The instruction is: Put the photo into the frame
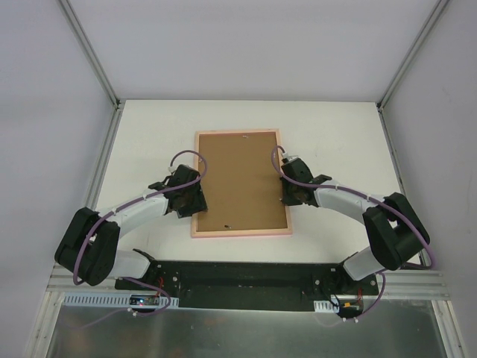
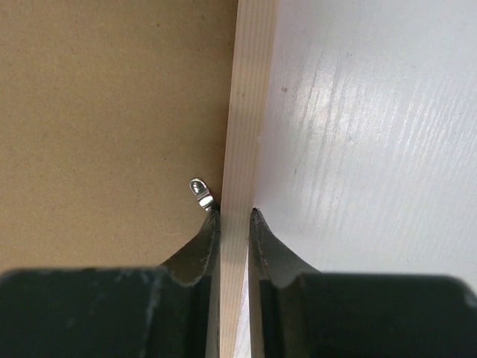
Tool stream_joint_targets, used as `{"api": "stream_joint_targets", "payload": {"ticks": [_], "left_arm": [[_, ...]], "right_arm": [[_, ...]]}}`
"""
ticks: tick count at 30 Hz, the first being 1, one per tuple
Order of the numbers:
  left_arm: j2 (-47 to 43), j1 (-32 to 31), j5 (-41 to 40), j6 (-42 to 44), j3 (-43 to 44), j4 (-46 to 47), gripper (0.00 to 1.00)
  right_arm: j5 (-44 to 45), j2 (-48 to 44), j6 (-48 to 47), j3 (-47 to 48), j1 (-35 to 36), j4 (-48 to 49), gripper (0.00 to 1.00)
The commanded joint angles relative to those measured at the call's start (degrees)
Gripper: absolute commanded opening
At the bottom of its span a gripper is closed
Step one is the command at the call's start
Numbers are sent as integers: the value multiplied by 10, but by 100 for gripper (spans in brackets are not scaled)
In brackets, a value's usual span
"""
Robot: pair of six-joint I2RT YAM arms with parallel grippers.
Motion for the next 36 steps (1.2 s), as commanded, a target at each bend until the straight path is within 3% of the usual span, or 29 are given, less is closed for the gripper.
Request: {"api": "stream_joint_targets", "payload": {"ticks": [1,8,20,36], "left_arm": [[-31,8,24,18,25,-6,56],[-38,29,-7,40,67,-47,64],[86,52,-4,84,132,-55,61],[134,71,-8,82,129,-25,58]], "right_arm": [[-1,-7,-21,-1,6,-18,1],[-7,-17,-25,-5,5,-16,1],[-14,-17,-25,-9,3,-11,1],[-17,-14,-25,-11,2,-11,1]]}}
